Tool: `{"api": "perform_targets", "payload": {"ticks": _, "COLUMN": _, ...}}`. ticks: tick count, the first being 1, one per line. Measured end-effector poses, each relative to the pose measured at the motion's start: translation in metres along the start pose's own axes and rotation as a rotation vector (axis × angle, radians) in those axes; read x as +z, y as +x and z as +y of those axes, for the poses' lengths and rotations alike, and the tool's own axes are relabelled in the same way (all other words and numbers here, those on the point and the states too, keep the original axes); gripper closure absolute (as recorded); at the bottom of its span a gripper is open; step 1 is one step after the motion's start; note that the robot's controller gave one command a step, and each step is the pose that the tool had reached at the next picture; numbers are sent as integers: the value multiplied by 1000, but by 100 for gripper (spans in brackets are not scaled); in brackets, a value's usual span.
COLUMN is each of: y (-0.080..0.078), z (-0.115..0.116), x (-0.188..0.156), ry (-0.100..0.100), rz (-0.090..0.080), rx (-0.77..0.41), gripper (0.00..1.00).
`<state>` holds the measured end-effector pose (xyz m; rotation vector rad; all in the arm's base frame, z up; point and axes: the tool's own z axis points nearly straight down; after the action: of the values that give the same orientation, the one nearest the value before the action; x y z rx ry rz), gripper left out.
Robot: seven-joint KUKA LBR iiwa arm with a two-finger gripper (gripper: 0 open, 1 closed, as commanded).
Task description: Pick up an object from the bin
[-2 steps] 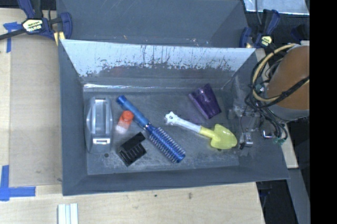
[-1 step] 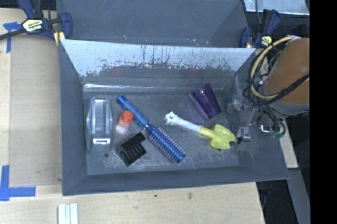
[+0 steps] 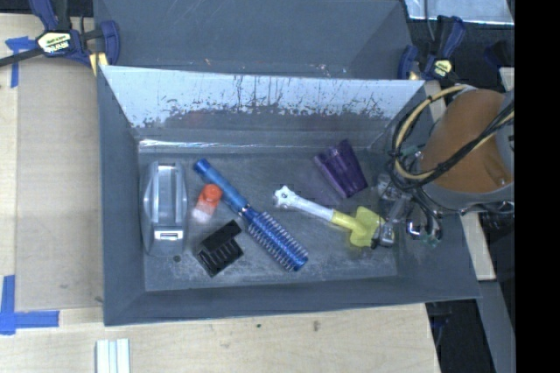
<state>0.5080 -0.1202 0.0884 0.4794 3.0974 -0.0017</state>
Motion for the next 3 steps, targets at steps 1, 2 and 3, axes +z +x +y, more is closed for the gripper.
{"api": "perform_targets", "payload": {"ticks": 1, "y": 2, "z": -1, "x": 18, "ry": 0, "rz": -7, "rx": -65, "gripper": 100}}
{"api": "perform_targets", "payload": {"ticks": 2, "y": 2, "z": -1, "x": 18, "ry": 0, "rz": -7, "rx": -65, "gripper": 100}}
{"api": "perform_targets", "payload": {"ticks": 3, "y": 3, "z": -1, "x": 16, "ry": 0, "rz": -5, "rx": -65, "gripper": 100}}
